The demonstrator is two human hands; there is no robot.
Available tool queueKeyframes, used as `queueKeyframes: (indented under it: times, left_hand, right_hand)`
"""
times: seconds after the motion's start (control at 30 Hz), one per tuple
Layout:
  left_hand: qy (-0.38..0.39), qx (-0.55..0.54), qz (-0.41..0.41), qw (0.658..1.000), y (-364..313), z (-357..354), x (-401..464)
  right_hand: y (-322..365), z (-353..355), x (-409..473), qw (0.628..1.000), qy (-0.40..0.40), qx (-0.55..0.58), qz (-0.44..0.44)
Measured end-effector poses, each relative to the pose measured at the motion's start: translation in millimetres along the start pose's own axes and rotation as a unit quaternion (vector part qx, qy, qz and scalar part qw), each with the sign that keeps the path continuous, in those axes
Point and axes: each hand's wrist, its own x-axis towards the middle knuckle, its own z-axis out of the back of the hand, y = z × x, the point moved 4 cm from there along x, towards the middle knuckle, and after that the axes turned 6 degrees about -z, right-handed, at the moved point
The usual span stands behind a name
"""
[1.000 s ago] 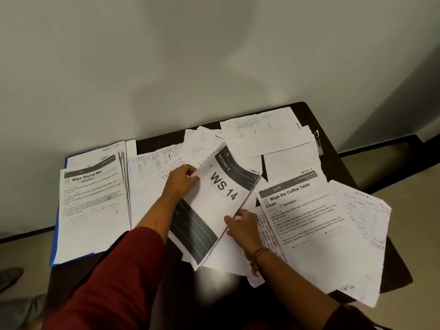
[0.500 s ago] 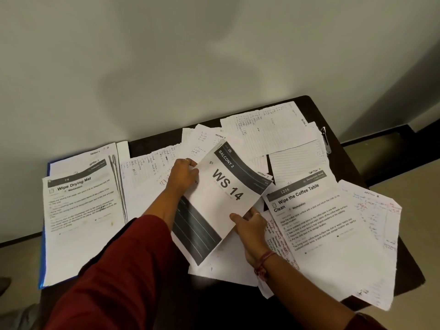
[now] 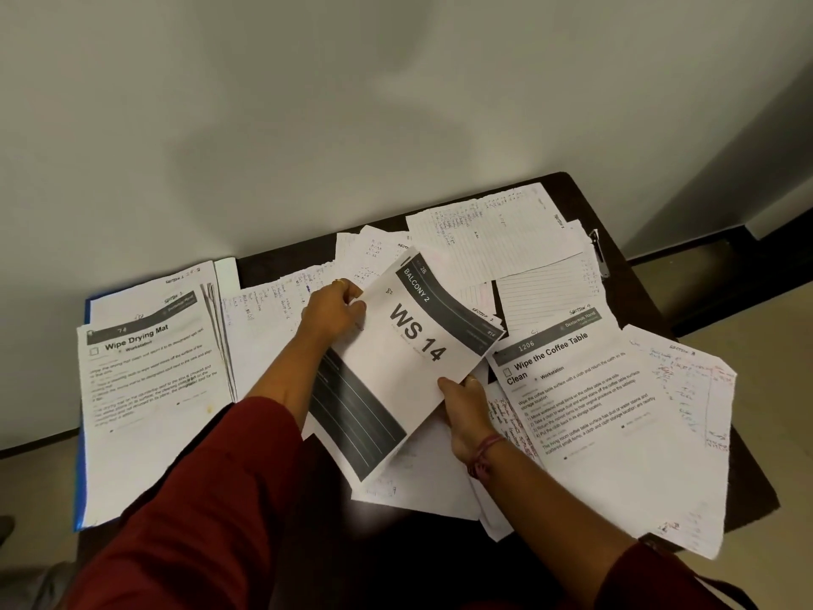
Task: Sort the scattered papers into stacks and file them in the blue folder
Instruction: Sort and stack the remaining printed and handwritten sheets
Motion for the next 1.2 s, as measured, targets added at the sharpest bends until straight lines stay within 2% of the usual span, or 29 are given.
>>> queueKeyframes:
  times: [0.27,0.43,0.5,0.57,0.7,0.83,0.93,1.2]
  left_hand:
    - [-0.096,0.018,-0.052,0.994,-20.6,54.6,-39.5]
    - [-0.138,-0.052,-0.055,0.988,-23.6,67.6,-72.3]
    - [-0.142,-0.102,-0.031,0.984,-20.6,63.0,-82.0]
    - [-0.125,-0.164,0.01,0.978,-17.6,51.2,-92.4]
    - [-0.04,-0.265,0.086,0.96,-11.3,13.1,-112.1]
    - [0.051,-0.336,0.099,0.935,-22.6,-27.9,-138.7]
    - [0.082,-0.383,0.127,0.911,-31.5,-60.8,-155.0]
    - [0.129,-0.402,0.146,0.894,-76.0,-135.2,-185.3]
  right_hand:
    - [10.5,-17.0,-18.2,0.993,0.116,0.015,0.004]
    - [22.0,-14.1,-28.1,0.992,0.106,0.03,0.054]
    - [29.9,-4.8,-30.3,0.992,0.09,0.049,0.073]
    - [37.1,9.5,-33.2,0.993,0.066,0.047,0.084]
    - [51.6,42.4,-37.6,0.993,0.02,-0.013,0.115]
    - [62.2,75.8,-34.7,0.99,-0.002,-0.084,0.118]
    - [70.1,105.2,-34.4,0.982,-0.022,-0.129,0.134]
    - [99.1,180.9,-21.3,0.958,-0.066,-0.22,0.174]
